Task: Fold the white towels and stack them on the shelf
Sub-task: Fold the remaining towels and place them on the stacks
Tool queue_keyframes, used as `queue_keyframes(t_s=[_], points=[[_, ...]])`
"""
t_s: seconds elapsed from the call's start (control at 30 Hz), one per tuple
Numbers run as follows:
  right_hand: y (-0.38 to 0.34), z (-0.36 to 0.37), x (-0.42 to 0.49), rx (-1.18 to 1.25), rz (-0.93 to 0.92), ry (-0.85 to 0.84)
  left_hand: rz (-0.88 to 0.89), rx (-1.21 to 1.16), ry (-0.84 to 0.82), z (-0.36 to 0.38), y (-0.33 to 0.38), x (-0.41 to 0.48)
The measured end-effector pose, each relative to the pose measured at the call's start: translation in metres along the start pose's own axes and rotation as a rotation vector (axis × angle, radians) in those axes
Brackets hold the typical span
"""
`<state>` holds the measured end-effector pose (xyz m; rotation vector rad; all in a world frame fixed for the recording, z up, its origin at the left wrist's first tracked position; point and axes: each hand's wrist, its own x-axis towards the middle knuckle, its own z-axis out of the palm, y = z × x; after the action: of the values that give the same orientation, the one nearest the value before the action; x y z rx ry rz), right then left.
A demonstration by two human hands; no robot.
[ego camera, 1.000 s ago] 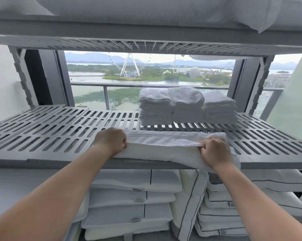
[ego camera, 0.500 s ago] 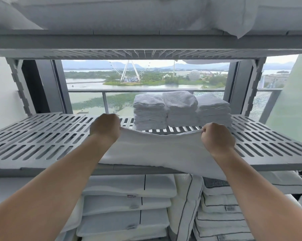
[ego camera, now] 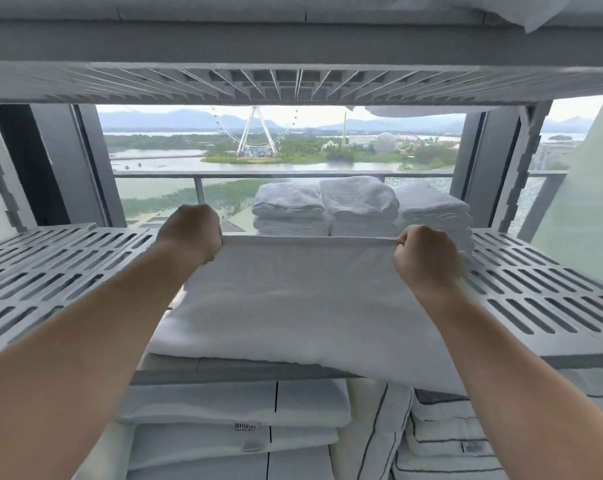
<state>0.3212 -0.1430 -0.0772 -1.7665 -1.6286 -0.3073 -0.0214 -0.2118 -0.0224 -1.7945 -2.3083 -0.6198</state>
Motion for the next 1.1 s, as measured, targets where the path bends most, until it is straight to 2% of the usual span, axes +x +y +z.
queue_keyframes(t_s=[0.13,0.3,0.4,0.5,0.63,0.67,0.73,0.8,0.83,0.97,1.1], points=[[-0.011,0.028,0.035,0.074,-0.017,-0.027,0.143,0.055,0.165,0.021,-0.003,0.048],[-0.006,0.079,0.051,0.117,0.046,-0.299,0.265,0.089,0.062,0.071,-0.022,0.07],[-0.003,0.099,0.046,0.059,0.059,-0.48,0.24,0.026,0.019,0.095,-0.039,0.074],[-0.002,0.101,0.044,-0.009,0.015,-0.58,0.151,-0.183,0.074,0.107,-0.044,0.074],[0.002,0.101,0.035,-0.029,-0.071,-0.55,0.142,-0.358,0.166,0.116,-0.047,0.072],[0.005,0.1,0.031,-0.005,-0.083,-0.508,0.146,-0.36,0.186,0.118,-0.048,0.071],[0.01,0.098,0.025,0.051,-0.139,-0.317,0.143,-0.356,0.208,0.12,-0.047,0.066],[0.011,0.091,0.02,0.13,-0.187,-0.147,0.15,-0.322,0.16,0.119,-0.041,0.057],[0.011,0.086,0.017,0.156,-0.192,-0.137,0.169,-0.3,0.123,0.119,-0.035,0.051],[0.006,0.07,-0.003,0.14,-0.215,-0.348,0.262,-0.192,-0.033,0.12,-0.011,0.024],[0.012,0.05,-0.027,0.095,-0.245,-0.487,0.343,-0.03,-0.242,0.119,0.003,0.004]])
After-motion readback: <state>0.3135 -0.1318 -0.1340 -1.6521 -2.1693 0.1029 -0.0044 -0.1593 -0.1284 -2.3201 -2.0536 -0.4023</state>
